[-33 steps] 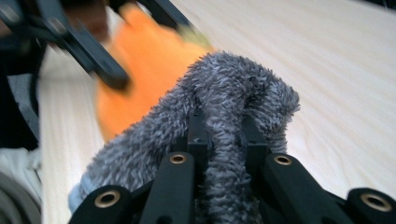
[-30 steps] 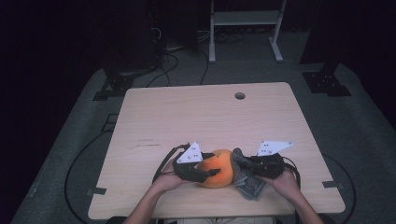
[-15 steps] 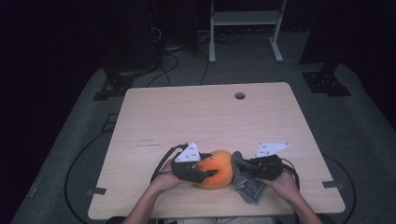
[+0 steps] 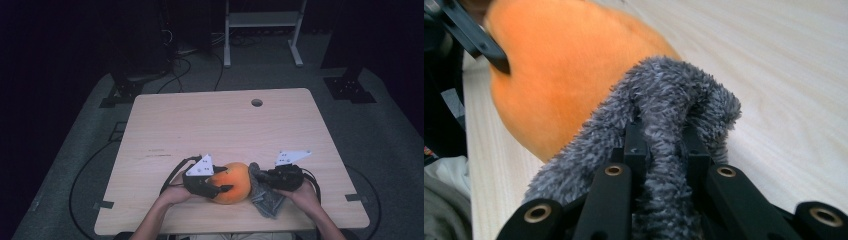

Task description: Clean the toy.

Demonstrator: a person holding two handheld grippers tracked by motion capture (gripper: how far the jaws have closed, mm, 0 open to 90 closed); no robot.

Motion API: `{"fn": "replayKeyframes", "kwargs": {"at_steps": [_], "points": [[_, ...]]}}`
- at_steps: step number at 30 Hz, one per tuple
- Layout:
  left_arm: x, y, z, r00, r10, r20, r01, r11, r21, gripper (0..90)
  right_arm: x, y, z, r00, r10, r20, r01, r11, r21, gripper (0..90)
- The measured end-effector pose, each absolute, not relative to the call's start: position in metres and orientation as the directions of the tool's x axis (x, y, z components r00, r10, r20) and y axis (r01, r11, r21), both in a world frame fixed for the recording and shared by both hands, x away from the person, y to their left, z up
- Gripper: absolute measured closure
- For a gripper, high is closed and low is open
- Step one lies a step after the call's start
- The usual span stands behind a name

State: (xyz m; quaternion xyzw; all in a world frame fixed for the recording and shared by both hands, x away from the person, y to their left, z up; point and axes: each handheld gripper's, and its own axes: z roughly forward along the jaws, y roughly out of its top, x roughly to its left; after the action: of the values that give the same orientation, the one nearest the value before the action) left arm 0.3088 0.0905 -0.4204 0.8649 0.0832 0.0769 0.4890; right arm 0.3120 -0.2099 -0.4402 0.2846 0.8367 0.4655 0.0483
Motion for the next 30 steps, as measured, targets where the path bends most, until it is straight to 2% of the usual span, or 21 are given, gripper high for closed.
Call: {"fn": "replayKeyframes", "kwargs": {"at_steps": [4,7,10,12,14,16,18,21,24,30], "points": [[0.308,0.088,-0.420,0.975,0.213,0.057,0.062,-0.509,0.858,40.0,0.313,-0.211,-0.427,-0.847,0.492,0.199,0.393,0.328,0.859,78.4],[0.309,0.088,-0.419,0.975,0.217,0.056,0.065,-0.513,0.856,37.2,0.320,-0.207,-0.430,-0.850,0.483,0.210,0.404,0.343,0.848,78.3],[0.315,0.087,-0.416,0.961,0.277,-0.002,0.151,-0.518,0.842,20.9,0.321,-0.207,-0.436,-0.842,0.483,0.241,0.435,0.343,0.833,78.4],[0.319,0.086,-0.417,0.953,0.300,-0.038,0.196,-0.517,0.833,14.7,0.319,-0.209,-0.440,-0.838,0.478,0.263,0.454,0.342,0.823,78.5],[0.318,0.088,-0.418,0.957,0.287,-0.037,0.188,-0.521,0.832,18.6,0.318,-0.211,-0.442,-0.834,0.485,0.262,0.462,0.356,0.812,78.5],[0.315,0.089,-0.418,0.962,0.273,-0.012,0.158,-0.519,0.840,28.4,0.317,-0.214,-0.442,-0.831,0.499,0.246,0.469,0.388,0.793,78.4],[0.311,0.088,-0.418,0.965,0.259,0.044,0.100,-0.517,0.850,39.3,0.316,-0.218,-0.439,-0.831,0.496,0.251,0.461,0.363,0.810,78.5],[0.307,0.085,-0.416,0.966,0.229,0.117,0.015,-0.505,0.863,45.7,0.314,-0.221,-0.426,-0.841,0.484,0.242,0.419,0.299,0.858,78.4],[0.305,0.080,-0.419,0.954,0.198,0.225,-0.094,-0.514,0.853,46.4,0.314,-0.220,-0.417,-0.854,0.471,0.222,0.379,0.270,0.885,78.3],[0.310,0.089,-0.424,0.973,0.177,0.150,-0.037,-0.519,0.854,39.5,0.319,-0.215,-0.429,-0.839,0.483,0.252,0.425,0.293,0.856,78.5]]}}
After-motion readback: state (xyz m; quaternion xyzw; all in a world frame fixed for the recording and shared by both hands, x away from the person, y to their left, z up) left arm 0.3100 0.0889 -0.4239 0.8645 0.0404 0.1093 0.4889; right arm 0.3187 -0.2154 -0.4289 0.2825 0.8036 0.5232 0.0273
